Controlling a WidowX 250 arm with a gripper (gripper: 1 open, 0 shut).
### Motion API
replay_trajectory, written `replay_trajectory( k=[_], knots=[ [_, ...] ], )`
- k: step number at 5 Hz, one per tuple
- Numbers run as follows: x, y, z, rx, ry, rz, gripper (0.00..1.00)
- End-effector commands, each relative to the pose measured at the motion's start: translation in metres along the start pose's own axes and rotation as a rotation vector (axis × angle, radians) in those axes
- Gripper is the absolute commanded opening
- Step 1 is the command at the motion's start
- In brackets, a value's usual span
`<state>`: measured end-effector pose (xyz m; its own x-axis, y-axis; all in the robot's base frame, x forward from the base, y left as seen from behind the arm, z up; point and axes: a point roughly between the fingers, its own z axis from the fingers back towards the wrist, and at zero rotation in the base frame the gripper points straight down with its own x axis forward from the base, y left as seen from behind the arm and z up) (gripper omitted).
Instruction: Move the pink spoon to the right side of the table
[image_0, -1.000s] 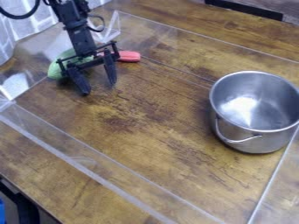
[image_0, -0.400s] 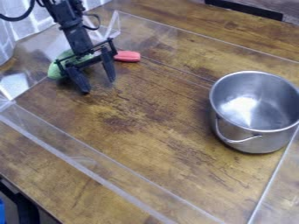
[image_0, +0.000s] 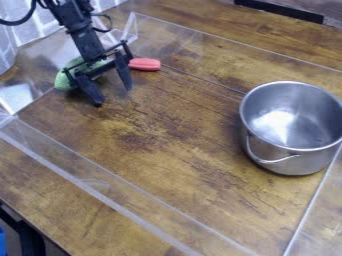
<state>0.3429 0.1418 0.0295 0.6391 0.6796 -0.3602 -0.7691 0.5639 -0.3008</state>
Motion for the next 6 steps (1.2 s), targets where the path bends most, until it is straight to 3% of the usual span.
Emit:
replay_trajectory(
  k=[1,6],
  knots=[
    [-0.0019,-0.001,0.0189,-0.044,-0.034,0.01,0.0],
    [-0.0031,0.0013,0.0131,-0.147,0.046,0.092,0.0]
  ],
)
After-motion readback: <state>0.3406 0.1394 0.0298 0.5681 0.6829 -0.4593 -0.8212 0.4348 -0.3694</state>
